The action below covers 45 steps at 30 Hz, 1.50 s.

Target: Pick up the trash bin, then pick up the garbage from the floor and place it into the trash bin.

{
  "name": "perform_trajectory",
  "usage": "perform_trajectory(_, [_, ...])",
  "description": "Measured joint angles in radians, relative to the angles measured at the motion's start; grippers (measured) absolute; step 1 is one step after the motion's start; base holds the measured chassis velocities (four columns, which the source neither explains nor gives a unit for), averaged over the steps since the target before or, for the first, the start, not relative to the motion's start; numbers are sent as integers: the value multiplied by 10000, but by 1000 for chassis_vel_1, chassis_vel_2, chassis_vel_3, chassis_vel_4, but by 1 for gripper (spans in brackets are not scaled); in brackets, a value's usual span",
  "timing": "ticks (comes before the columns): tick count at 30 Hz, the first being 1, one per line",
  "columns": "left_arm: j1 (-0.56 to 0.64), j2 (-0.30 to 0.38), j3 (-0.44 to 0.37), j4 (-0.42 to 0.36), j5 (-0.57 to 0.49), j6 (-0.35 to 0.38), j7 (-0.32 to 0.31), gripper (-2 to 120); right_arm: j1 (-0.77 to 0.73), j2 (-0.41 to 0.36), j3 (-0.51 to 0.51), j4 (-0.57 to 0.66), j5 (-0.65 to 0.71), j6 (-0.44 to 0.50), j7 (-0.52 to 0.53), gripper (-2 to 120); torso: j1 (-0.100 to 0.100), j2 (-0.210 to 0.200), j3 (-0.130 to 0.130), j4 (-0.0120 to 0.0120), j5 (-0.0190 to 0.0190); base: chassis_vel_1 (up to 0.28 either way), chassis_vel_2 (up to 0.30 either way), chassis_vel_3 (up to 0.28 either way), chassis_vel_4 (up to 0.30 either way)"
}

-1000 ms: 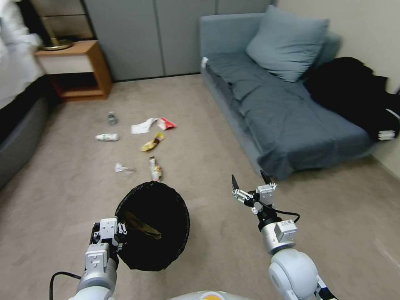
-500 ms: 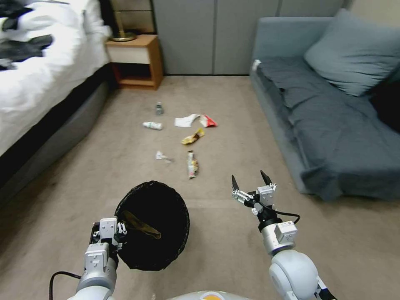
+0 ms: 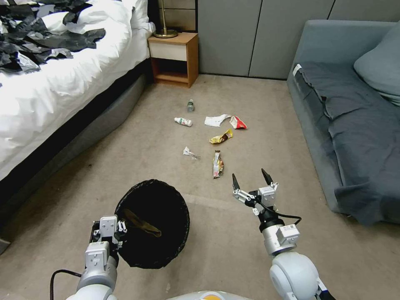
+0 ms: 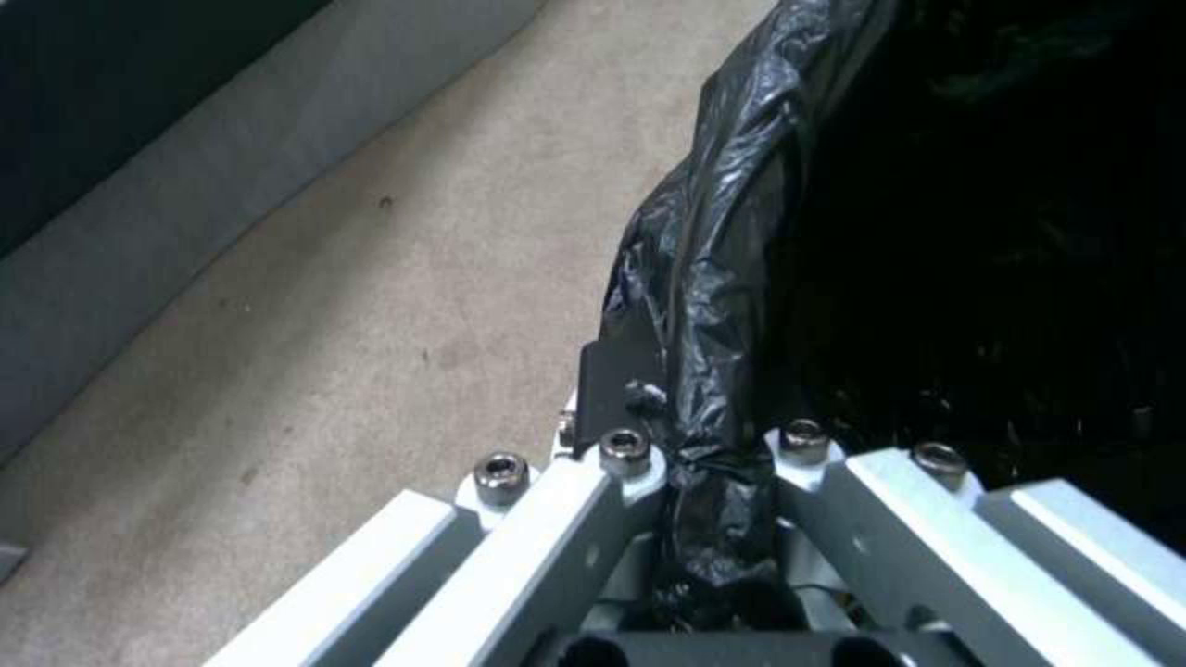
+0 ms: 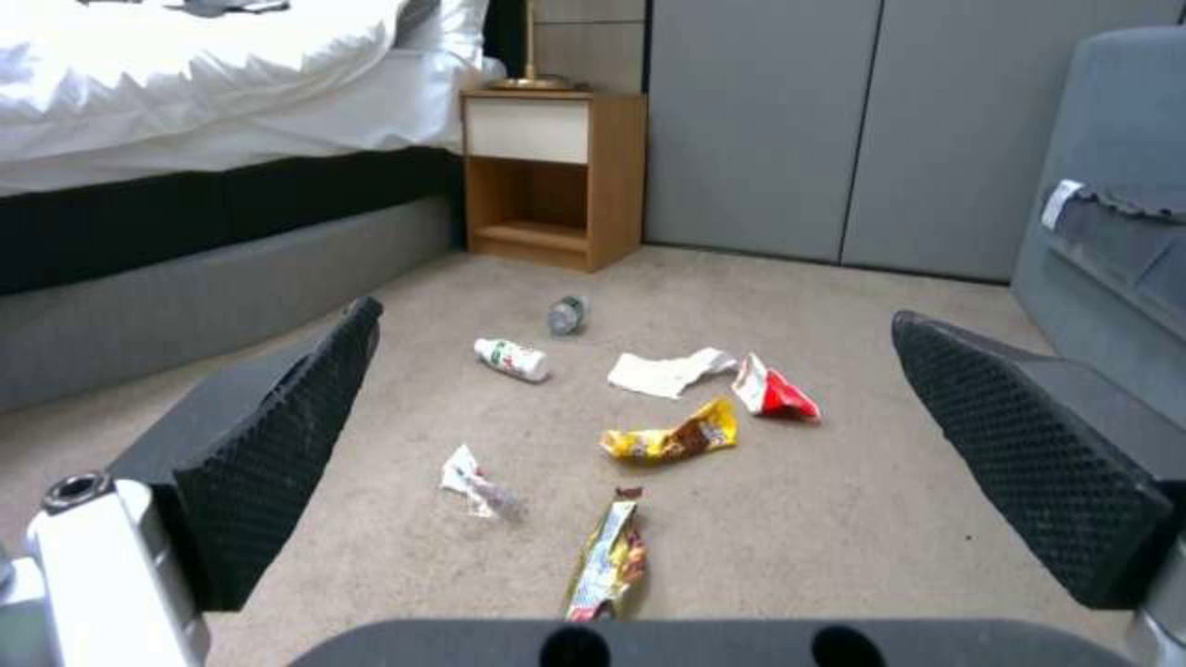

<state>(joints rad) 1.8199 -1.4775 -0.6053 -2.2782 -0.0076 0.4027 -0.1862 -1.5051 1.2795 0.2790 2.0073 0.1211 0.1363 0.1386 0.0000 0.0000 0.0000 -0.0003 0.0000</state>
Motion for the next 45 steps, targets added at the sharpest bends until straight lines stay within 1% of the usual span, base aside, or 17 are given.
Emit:
perform_trajectory(15, [27, 3, -19, 18, 10, -15, -7, 1, -26, 29, -2, -65, 17, 2, 14, 100, -1, 0, -1, 3, 0, 0, 0, 0, 0])
perform_trajectory(19, [25, 8, -19, 18, 12, -18, -8, 1, -52, 26, 18, -65, 19, 14, 8, 100, -1, 0, -1, 3, 0, -79, 81, 81, -77])
perform_trajectory(23, [26, 10, -23, 21, 17, -24, -8, 1, -73, 25, 25, -65, 22, 40, -21, 100, -1, 0, -1, 3, 1, -139, 144, 163, -151])
perform_trajectory(43, [14, -5, -87, 24, 6, -63, -16, 1, -113, 11, -50, -147, -1, 215, -215, 100, -1, 0, 0, 2, 2, -218, 218, 216, -212])
perform_trajectory(44, [3, -6, -86, 24, 1, -63, -19, 1, -118, 14, -64, -162, -12, 236, -228, 100, 0, 0, 1, 2, -2, -195, 221, 202, -208])
perform_trajectory(45, [-1, -6, -86, 24, -1, -62, -23, 1, -120, 17, -69, -176, -30, 258, -248, 100, -1, 0, 0, 4, 3, -195, 221, 216, -224])
